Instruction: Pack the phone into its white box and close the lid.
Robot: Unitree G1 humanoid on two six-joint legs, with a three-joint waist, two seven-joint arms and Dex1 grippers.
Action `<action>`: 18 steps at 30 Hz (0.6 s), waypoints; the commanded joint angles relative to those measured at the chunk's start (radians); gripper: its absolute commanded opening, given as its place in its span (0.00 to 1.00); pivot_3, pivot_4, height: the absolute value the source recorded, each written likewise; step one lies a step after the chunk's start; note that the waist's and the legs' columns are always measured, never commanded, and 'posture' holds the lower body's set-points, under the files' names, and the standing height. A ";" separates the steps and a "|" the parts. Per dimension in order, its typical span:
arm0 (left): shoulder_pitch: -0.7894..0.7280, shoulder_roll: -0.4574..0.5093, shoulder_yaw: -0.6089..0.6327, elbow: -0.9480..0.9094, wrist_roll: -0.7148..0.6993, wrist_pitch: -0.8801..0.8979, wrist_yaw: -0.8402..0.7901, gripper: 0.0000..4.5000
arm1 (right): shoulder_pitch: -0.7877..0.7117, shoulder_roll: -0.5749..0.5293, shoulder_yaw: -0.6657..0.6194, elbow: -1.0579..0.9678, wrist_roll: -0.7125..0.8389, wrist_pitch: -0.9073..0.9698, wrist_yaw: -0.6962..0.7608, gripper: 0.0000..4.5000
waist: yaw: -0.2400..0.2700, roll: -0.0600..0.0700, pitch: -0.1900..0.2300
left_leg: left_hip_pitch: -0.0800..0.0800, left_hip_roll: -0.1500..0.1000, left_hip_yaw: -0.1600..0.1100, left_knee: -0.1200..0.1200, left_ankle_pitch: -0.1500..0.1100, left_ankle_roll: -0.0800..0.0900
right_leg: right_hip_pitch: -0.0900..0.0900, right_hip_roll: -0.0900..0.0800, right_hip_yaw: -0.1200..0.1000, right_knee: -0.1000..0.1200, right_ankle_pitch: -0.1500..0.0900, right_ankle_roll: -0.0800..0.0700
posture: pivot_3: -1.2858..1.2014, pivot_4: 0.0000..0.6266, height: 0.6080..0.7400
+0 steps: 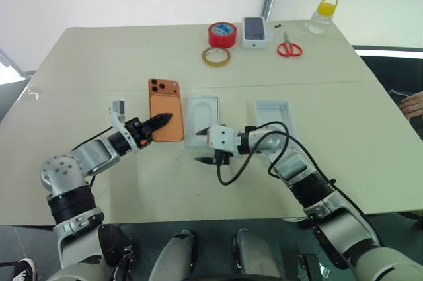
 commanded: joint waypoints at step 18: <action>0.003 0.043 -0.013 0.005 -0.061 -0.069 -0.015 0.00 | -0.283 0.183 -0.029 0.497 -0.169 -0.061 -0.358 0.01 | -0.005 0.000 0.000 | 0.000 0.000 0.001 0.000 0.000 0.000 | -0.001 0.000 0.000 0.001 0.000 0.000 | 0.52 0.24 1.00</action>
